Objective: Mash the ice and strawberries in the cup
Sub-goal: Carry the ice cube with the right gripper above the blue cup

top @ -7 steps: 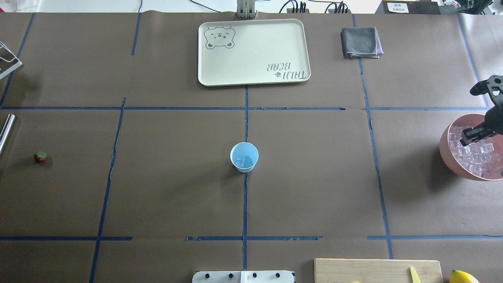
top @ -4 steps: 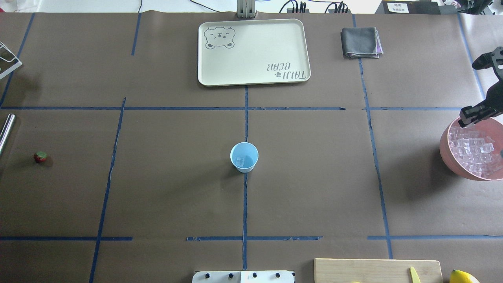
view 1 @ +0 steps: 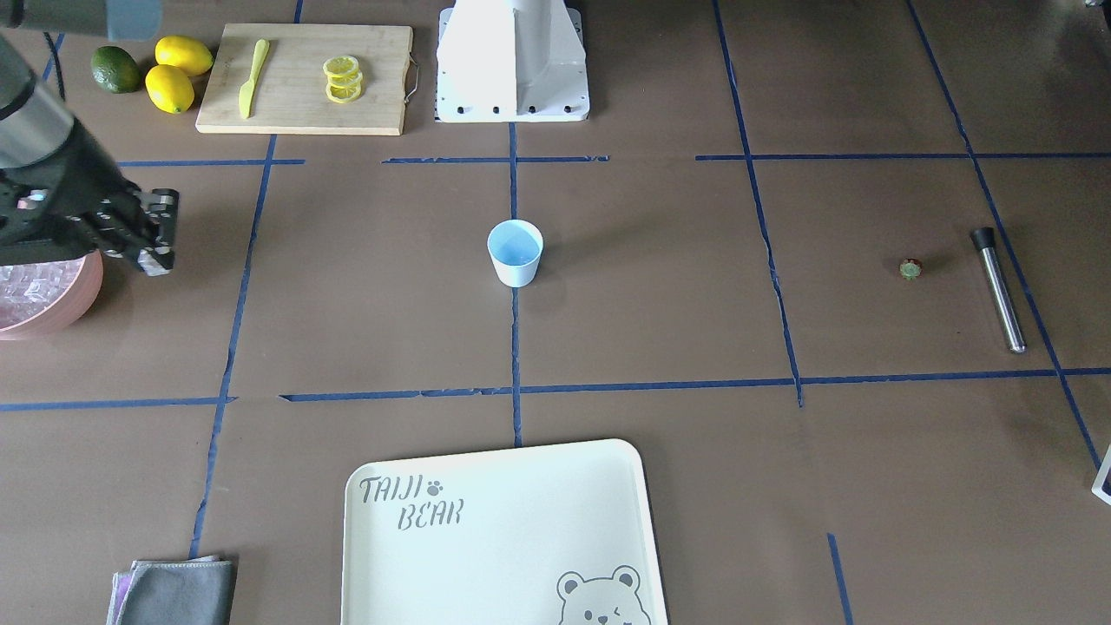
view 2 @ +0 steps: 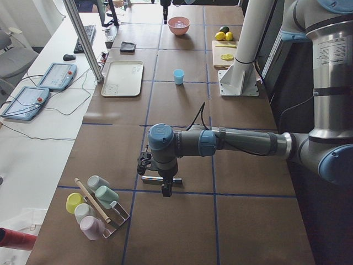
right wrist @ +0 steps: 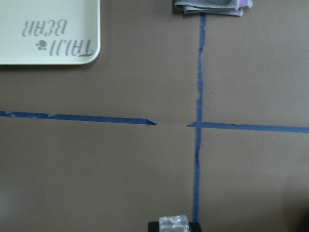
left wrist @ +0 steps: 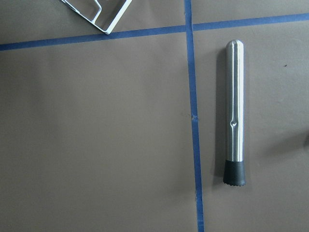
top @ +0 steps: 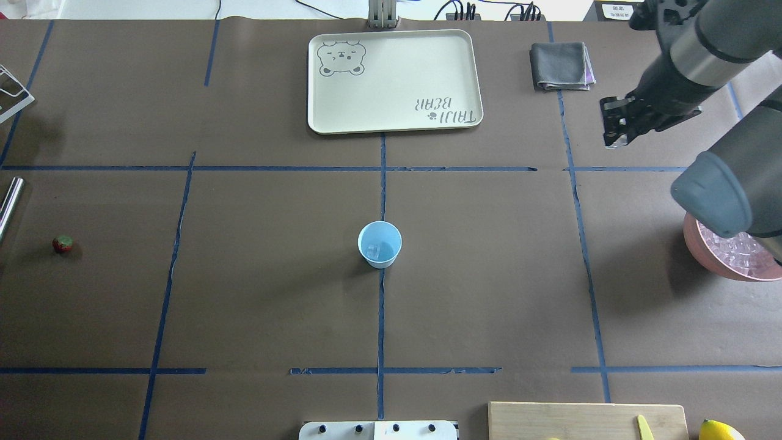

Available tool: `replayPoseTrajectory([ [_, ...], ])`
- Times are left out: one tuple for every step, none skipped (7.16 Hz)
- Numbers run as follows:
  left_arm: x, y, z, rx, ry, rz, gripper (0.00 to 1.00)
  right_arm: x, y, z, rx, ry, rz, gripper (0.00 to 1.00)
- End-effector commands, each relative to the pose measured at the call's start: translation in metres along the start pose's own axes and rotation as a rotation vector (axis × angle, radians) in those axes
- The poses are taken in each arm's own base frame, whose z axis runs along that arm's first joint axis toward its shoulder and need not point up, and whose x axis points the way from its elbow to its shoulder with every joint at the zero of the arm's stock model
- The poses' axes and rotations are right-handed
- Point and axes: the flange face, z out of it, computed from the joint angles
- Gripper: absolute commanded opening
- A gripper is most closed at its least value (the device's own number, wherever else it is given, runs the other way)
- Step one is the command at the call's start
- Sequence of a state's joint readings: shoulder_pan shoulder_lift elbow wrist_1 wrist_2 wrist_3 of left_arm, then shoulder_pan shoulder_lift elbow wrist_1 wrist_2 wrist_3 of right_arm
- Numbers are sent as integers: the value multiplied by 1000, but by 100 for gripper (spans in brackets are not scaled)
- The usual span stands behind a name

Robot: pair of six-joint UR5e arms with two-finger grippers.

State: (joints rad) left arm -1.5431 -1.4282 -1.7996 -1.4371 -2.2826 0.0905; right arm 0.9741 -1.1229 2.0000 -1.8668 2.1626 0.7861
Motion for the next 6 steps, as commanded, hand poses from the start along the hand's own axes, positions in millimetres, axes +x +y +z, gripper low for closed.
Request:
replayPoseTrajectory([
  [3,-1,-3,6,-1,7,100,-124,26,9,38,-27,129,3],
  [3,-1,-3,7,-1,8,100,-176,38,26,56,-12,173,3],
  [3,-1,-3,6,1,7,100,-219,45,39,71,-1,205,3],
  [7,-1,-2,8,47,4,100,-260,54,57,72,15,232,3],
  [14,-1,-3,12,117,2,100,-296,61,79,83,10,247,4],
  [14,-1,-1,9,127,-2,100,-317,68,105,90,28,252,4],
])
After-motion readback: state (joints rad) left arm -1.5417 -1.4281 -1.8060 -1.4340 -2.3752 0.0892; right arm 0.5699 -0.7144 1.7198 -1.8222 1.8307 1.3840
